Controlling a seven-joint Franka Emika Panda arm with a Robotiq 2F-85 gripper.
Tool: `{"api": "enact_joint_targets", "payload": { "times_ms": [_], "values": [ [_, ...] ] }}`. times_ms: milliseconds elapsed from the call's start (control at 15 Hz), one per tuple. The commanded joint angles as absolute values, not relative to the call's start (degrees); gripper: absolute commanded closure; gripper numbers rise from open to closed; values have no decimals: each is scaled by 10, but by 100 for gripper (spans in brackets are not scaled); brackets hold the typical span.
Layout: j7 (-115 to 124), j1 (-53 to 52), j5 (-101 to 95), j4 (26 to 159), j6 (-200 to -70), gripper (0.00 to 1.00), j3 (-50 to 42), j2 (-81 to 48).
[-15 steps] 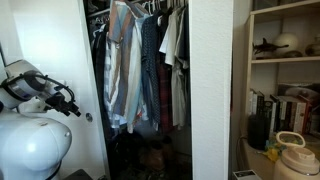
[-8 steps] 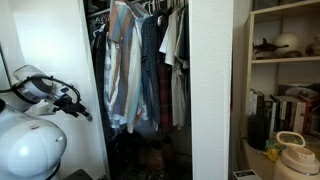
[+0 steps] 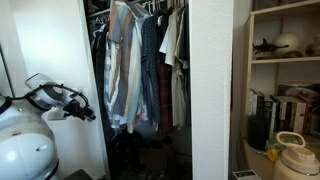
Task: Slide the closet door to the right
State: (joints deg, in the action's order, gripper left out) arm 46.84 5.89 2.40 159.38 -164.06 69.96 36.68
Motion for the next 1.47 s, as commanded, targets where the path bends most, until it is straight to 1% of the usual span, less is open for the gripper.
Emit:
{"api": "enact_joint_targets", "payload": {
  "times_ms": [0, 267, 600, 933, 1400],
  "values": [
    [479, 142, 12, 1594, -1705, 0, 762, 351],
    [466, 224, 28, 1594, -1770, 0, 825, 367],
    [458, 281, 56, 1594, -1814, 0, 884, 379],
    [457, 297, 85, 1593, -1807, 0, 893, 395],
    [452, 290, 98, 1596, -1785, 0, 870, 407]
  ]
}}
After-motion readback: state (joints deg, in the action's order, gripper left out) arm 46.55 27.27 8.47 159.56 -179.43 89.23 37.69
